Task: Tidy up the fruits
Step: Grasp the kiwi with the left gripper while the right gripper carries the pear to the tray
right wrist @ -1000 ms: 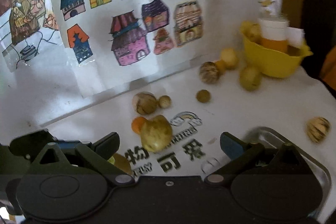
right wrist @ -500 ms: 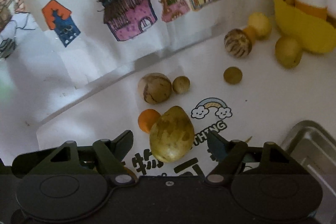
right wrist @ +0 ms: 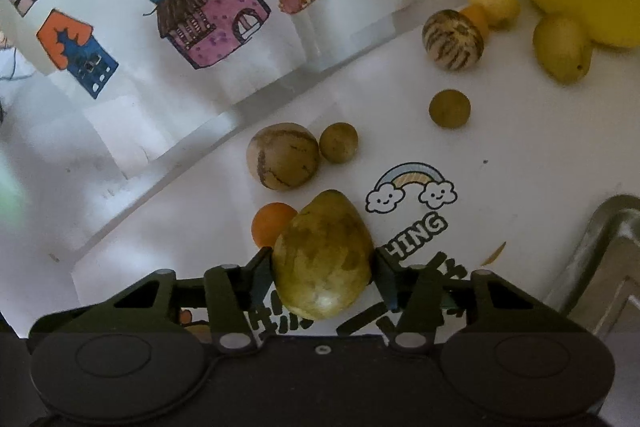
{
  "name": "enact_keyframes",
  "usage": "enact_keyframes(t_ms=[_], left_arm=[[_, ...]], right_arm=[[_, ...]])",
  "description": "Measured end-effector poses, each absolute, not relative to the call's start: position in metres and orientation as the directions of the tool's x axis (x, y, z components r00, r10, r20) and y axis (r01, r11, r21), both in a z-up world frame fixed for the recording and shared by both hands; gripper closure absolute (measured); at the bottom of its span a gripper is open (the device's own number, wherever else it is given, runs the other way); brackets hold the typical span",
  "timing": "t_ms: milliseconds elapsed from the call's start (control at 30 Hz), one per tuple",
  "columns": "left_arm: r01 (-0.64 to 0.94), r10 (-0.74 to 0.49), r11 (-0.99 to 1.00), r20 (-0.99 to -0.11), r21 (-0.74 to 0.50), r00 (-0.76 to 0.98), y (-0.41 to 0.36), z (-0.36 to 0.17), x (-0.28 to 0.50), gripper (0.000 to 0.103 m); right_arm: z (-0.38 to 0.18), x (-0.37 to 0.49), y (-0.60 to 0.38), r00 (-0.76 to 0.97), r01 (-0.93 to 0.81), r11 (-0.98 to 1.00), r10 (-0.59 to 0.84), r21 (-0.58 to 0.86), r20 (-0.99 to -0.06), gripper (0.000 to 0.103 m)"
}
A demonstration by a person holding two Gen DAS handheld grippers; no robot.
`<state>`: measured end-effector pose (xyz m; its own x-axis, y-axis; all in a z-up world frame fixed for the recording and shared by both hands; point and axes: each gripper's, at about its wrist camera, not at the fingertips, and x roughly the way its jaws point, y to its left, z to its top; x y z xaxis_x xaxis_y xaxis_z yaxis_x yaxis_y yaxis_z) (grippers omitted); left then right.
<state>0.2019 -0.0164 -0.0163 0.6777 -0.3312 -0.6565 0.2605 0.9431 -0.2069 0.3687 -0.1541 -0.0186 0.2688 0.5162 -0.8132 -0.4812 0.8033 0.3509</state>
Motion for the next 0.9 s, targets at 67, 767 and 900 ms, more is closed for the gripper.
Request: enact_keyframes(t_ms=[67, 767, 900], left_arm=[[0.258, -0.332, 0.943, -0.655, -0.211, 0.679, -0.016, -0.017, 0.202, 0.041], [0.196, -0.327, 0.943, -0.654, -0.268, 0.682, -0.013, -0.018, 0.189, 0.042], [0.202, -0.327, 0.944, -0.645, -0.263, 0.691, -0.019, -0.012, 0.191, 0.042]], right_arm=[[-0.019, 0.369, -0.156, 0.270, -0.477, 0.802, 0.524, 0.360, -0.808, 0.048], [-0.019, 0.332, -0.201, 0.393, -0.431, 0.765, 0.637, 0.479, -0.663, 0.049], [-0.011, 0.322, -0.221, 0.440, -0.404, 0.763, 0.645, 0.504, -0.625, 0.049]])
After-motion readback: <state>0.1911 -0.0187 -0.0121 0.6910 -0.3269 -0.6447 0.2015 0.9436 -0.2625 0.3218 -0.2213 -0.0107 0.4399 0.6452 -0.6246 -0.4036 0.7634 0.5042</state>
